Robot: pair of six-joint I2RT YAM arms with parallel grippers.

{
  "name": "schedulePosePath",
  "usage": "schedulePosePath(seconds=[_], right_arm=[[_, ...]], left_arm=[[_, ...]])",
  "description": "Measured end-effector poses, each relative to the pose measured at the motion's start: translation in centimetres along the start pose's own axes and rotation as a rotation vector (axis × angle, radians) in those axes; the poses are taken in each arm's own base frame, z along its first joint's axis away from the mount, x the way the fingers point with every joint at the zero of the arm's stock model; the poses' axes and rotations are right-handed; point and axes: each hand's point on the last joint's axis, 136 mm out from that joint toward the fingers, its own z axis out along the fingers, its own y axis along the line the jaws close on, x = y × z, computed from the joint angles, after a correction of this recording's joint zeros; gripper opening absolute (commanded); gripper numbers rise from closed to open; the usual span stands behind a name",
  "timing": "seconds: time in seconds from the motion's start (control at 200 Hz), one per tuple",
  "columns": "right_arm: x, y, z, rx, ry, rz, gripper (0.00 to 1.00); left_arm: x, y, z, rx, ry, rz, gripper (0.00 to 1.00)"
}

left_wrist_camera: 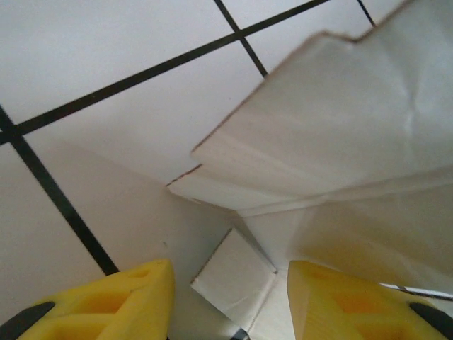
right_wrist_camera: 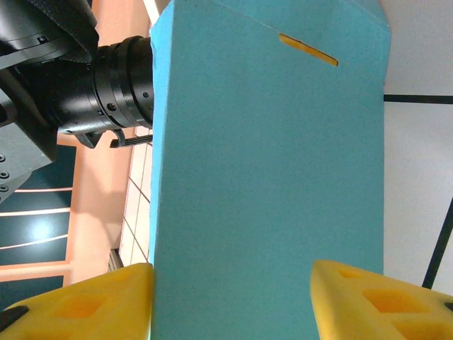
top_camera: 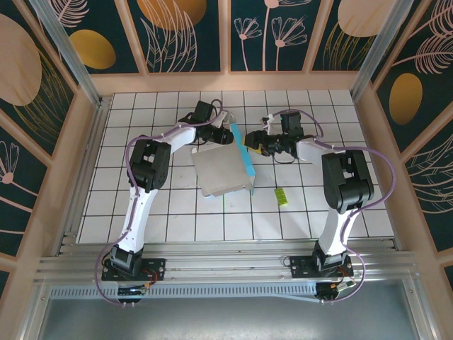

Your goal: Fold the paper box

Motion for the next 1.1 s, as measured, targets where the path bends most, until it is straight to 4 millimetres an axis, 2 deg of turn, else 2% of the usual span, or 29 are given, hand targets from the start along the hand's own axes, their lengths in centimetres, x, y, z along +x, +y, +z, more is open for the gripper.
schedulePosePath(seconds=[0.235, 0.425, 0.631, 0.981, 1.101], right_arm=[[0.0, 0.0, 0.0, 0.000, 0.000, 0.000, 0.59], [0.0, -0.1, 0.0, 0.003, -0.002, 0.000, 0.59], [0.0, 0.0, 0.0, 0.001, -0.004, -0.003, 0.59], [0.0, 0.0, 0.0, 0.001, -0.005, -0.002, 0.59], [0.0, 0.0, 0.0, 0.001, -0.005, -0.002, 0.59]], left_arm=[[-0.3, -0.1, 0.0, -0.032, 0.022, 0.031, 0.47], [0.2, -0.8, 0.4, 0.022, 0.044, 0.035, 0.36], [0.3, -1.3, 0.4, 0.050, 0.049, 0.037, 0.29], [0.5, -1.6, 0.6, 0.086, 0.029, 0.043, 0.28], [0.3, -2.2, 0.1, 0.109, 0.020, 0.047, 0.28]])
